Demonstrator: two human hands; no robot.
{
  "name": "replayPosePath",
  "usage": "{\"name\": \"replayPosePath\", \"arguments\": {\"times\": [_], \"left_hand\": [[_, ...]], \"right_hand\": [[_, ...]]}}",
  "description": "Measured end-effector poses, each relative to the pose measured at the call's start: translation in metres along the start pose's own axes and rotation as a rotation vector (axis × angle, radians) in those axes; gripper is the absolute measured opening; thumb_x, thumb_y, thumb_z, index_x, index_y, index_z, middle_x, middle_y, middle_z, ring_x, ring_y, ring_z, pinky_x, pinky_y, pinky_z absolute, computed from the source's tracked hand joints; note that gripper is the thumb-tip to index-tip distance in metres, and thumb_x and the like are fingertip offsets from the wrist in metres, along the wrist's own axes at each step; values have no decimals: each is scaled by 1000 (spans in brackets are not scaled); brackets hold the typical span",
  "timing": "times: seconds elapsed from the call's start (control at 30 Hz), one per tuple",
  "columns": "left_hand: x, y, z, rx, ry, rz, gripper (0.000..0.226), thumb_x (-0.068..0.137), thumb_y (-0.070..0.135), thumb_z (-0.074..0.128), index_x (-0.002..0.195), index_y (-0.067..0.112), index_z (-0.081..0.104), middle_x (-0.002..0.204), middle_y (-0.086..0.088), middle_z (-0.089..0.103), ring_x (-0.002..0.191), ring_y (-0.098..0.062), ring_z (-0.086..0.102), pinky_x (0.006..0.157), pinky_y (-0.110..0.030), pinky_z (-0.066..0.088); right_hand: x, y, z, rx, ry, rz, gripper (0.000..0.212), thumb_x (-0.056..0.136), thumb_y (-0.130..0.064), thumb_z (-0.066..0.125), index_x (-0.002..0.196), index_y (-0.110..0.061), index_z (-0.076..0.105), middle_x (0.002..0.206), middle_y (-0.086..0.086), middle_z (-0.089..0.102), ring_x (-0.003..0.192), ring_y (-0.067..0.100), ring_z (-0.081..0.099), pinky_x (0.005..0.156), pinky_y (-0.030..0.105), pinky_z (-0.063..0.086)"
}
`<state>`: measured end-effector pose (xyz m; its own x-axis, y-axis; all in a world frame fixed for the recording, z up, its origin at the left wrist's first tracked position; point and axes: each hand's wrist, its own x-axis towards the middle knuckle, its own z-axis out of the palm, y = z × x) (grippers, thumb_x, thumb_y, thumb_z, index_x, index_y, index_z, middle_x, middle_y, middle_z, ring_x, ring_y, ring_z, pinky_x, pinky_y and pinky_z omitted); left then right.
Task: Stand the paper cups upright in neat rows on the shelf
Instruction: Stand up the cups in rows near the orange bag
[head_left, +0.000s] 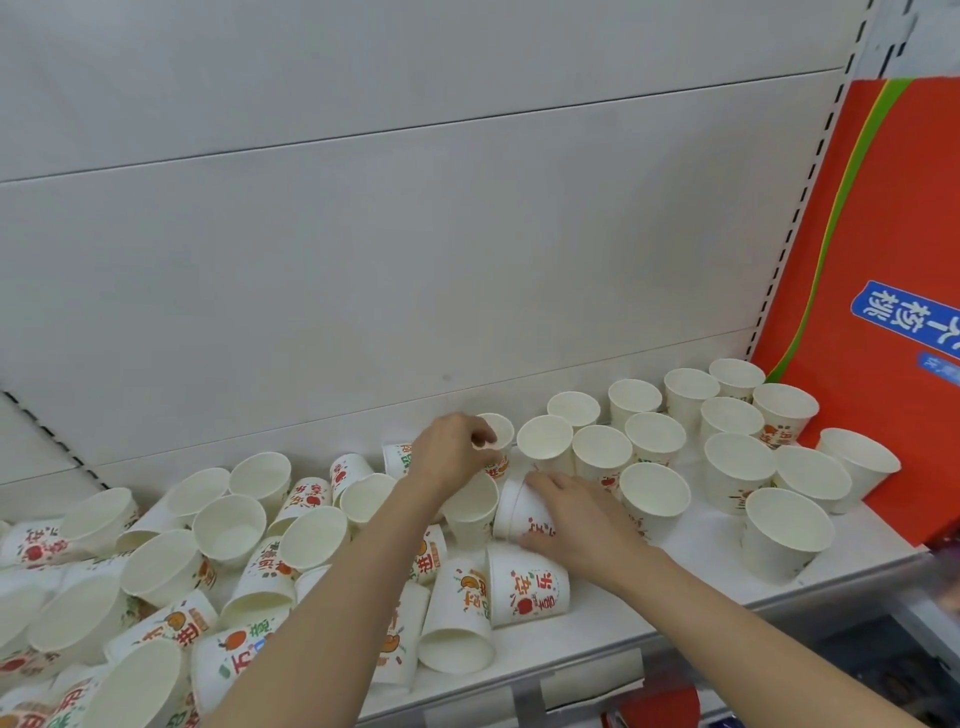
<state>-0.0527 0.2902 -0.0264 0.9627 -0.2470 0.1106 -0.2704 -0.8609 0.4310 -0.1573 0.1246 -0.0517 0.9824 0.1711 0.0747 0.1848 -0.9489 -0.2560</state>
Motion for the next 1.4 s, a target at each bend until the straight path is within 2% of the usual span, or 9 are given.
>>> {"name": "replayPosePath", "arguments": {"times": [0.17,0.33,0.47,0.63,0.73,0.97,1.07,1.23,1.4], "left_hand": [[-20,11,-24,-99,158,-13,17,83,45,67,90,30,70,90,14,67,86,-8,61,69,-28,48],[-43,29,-40,-29,-129,-34,41,85,61,57,78,23,71,71,7,66,68,-11,58,59,-26,41],[-58,45,-46,-276,-229,94,16,87,33,68,79,20,73,73,10,66,71,-7,56,64,-25,40],[-69,59,-52,-368,107,137,14,92,32,61,81,27,69,76,15,69,69,-3,62,66,-27,47],[-80,68,-60,-467,313,191,12,91,32,62,81,28,67,78,15,68,69,-3,59,66,-25,45],[-114,102,-3,36,64,479,15,88,42,58,86,32,68,84,16,59,85,-6,54,65,-28,45],[-118,105,30,109,60,492,16,89,42,58,89,30,68,86,12,60,91,-10,53,64,-29,44],[-111,104,55,232,138,443,10,76,32,75,72,26,69,71,9,62,73,-19,60,49,-28,40],[-115,101,55,176,203,378,22,75,37,79,93,29,71,87,12,66,77,-16,61,54,-26,42]], "right_hand": [[-3,-2,1,106,78,100,59,80,-52,60,130,-27,43,118,-2,58,109,22,54,82,33,46],[-16,-5,-11,226,269,169,58,77,-54,61,128,-31,44,118,-4,58,107,20,54,80,34,47],[-27,-5,-13,330,370,197,64,76,-52,64,132,-30,40,121,-6,56,111,17,51,84,35,47],[-63,-1,-22,377,473,255,77,80,-51,62,144,-33,23,131,-8,47,119,12,43,91,35,46],[-99,12,-28,438,578,293,73,81,-44,66,143,-35,28,133,-10,44,122,7,40,96,33,43],[-143,62,-32,594,714,428,65,77,-27,76,132,-30,40,132,-11,45,120,8,44,100,38,43],[-140,68,-29,592,676,400,69,76,-25,77,134,-25,40,132,-8,45,122,12,44,100,37,43],[-130,73,-13,483,660,358,68,77,-25,76,134,-17,40,129,-1,44,119,10,39,97,29,40],[-126,77,0,372,645,286,64,77,-29,77,130,-11,46,130,4,44,120,12,39,93,28,43]]}}
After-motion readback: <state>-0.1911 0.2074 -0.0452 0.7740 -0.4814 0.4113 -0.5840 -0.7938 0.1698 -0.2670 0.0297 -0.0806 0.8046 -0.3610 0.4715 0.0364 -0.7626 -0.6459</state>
